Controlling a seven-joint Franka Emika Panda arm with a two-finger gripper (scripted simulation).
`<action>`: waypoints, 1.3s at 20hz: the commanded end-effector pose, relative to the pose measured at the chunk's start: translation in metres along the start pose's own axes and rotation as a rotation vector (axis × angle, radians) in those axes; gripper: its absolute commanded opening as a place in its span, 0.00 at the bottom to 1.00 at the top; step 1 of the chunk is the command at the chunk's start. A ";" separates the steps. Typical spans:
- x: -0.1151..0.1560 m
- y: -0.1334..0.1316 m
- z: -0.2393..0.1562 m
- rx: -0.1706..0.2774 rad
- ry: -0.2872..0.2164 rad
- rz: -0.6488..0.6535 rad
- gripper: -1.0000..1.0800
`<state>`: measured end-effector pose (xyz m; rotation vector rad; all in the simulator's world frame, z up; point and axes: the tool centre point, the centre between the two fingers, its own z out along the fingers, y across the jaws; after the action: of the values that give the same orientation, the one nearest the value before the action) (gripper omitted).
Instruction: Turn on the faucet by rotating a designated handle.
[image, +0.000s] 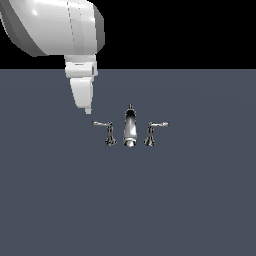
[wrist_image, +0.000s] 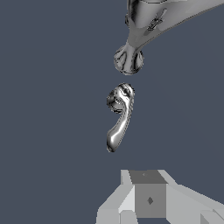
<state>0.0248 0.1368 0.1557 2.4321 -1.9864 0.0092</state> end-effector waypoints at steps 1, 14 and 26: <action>0.006 -0.013 0.014 -0.001 0.001 0.055 0.00; 0.032 -0.055 0.057 -0.003 -0.003 0.239 0.00; 0.032 -0.054 0.061 -0.003 -0.004 0.257 0.00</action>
<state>0.0872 0.1145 0.0951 2.1575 -2.2828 0.0007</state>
